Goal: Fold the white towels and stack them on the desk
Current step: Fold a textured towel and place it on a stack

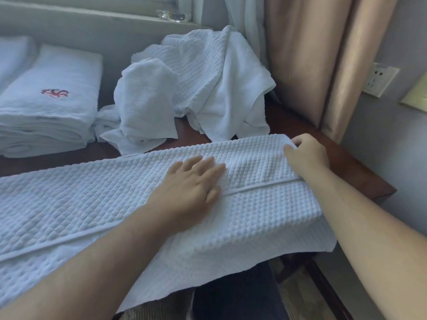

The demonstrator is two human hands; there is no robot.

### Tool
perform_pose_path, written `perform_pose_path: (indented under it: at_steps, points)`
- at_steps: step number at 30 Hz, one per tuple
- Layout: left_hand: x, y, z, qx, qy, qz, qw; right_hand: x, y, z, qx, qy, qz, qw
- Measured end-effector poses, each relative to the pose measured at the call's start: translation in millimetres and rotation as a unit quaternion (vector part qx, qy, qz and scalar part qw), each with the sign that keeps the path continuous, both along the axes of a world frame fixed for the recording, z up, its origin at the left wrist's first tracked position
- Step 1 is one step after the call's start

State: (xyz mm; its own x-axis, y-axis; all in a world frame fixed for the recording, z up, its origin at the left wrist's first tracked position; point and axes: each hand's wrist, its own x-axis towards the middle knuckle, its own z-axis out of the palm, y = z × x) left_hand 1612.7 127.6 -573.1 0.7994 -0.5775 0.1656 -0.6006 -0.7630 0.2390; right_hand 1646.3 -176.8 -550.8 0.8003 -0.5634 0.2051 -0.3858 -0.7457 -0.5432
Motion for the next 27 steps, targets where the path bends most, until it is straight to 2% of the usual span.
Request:
perform_pose_path:
  at_steps: [2, 5, 7, 9, 12, 15, 18, 21, 27]
  points:
    - [-3.2, 1.7, 2.0, -0.017, -0.012, -0.043, 0.999, -16.5, 1.2, 1.0, 0.022, 0.004, 0.034, 0.999]
    - [-3.7, 0.8, 3.8, -0.014, -0.028, -0.047, 0.998, -51.0, 6.6, -5.6, -0.047, 0.019, 0.044, 0.998]
    - [-6.8, -0.7, 5.7, -0.020, -0.045, -0.032, 0.998, -78.9, 12.3, -12.1, -0.083, -0.007, 0.043, 0.996]
    - [-14.8, -2.2, 7.5, -0.038, -0.066, -0.016, 0.997, -105.5, 14.8, -19.1, -0.076, -0.043, 0.044, 0.995]
    - [-38.1, -11.6, 7.7, -0.066, -0.061, -0.033, 0.995, -138.2, 14.8, -32.8, 0.014, -0.114, 0.027, 0.993]
    - [-59.7, -26.6, 6.5, -0.046, -0.028, -0.064, 0.996, -162.6, 15.8, -44.5, 0.105, -0.172, -0.031, 0.979]
    - [-68.4, -34.2, 3.8, -0.008, -0.032, -0.070, 0.997, -175.3, 15.2, -50.5, 0.192, -0.137, -0.059, 0.970]
    - [-65.7, -32.4, 3.1, -0.019, -0.011, -0.067, 0.997, -180.5, 13.8, -52.4, 0.271, -0.056, -0.046, 0.960]
    - [-60.2, -31.5, 2.1, -0.036, 0.024, -0.061, 0.997, -193.1, 20.7, -45.9, 0.303, -0.134, 0.048, 0.942]
